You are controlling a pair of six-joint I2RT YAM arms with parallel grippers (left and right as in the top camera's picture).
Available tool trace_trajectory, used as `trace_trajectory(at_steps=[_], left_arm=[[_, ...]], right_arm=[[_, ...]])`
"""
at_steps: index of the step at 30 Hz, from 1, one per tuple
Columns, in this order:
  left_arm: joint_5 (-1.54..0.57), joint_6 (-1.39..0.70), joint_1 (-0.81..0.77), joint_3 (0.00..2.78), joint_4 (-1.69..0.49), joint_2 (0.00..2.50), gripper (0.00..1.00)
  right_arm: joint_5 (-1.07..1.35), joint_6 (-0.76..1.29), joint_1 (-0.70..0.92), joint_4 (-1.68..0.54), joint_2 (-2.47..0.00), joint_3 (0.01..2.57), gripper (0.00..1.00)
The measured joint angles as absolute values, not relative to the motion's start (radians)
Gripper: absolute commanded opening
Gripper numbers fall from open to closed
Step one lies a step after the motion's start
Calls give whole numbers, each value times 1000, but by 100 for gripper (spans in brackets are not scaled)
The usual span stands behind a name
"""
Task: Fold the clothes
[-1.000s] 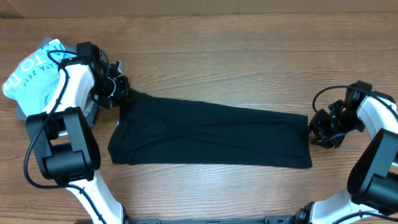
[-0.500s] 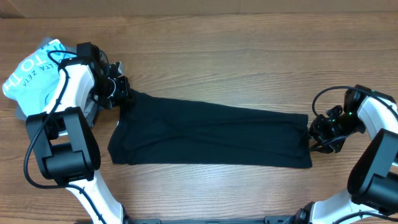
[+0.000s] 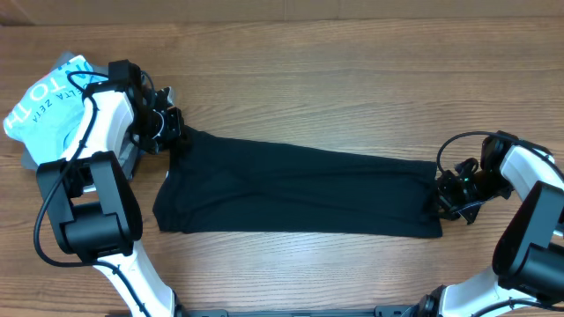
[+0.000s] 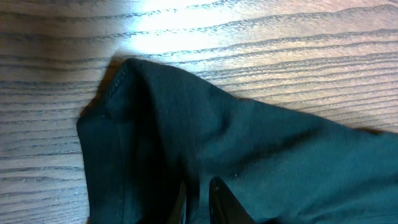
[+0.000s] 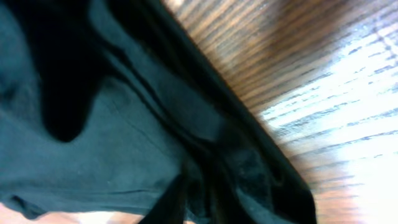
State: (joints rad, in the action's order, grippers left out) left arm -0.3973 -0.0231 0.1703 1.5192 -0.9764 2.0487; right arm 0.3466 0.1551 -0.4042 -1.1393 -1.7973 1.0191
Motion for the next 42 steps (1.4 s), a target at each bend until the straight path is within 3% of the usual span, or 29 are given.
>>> trace_trajectory(at_steps=[3,15,19,22,28,31,33,37,42], left_arm=[[-397,-23,170,1519,-977,2048,9],[-402,-19,170,1519,-972,2049,6],[-414,-11,170,1519,-985,2048,17],[-430,15,170,1522,-1044,2049,34],[-439,52,170,1523,-1112,2049,48],[-441,60,170,1513,-1073,2048,49],[-442,62,170,1487,-1021,2048,45],[-451,60,170,1419,-918,2048,7],[-482,63,170,1365,-842,2049,4]], right_arm=[[341,158,-407,-1151,-1797,1019,4],[163,264,-463,-1242,-1797,1034,4],[159,270,-463,-1241,-1797,1034,4],[156,270,-463,-1238,-1797,1034,4],[155,268,-463,-1229,-1797,1034,4],[168,262,-463,-1224,-1797,1035,4],[172,261,-463,-1222,-1797,1035,4],[177,261,-463,-1221,-1797,1035,4],[176,261,-463,-1222,-1797,1035,4]])
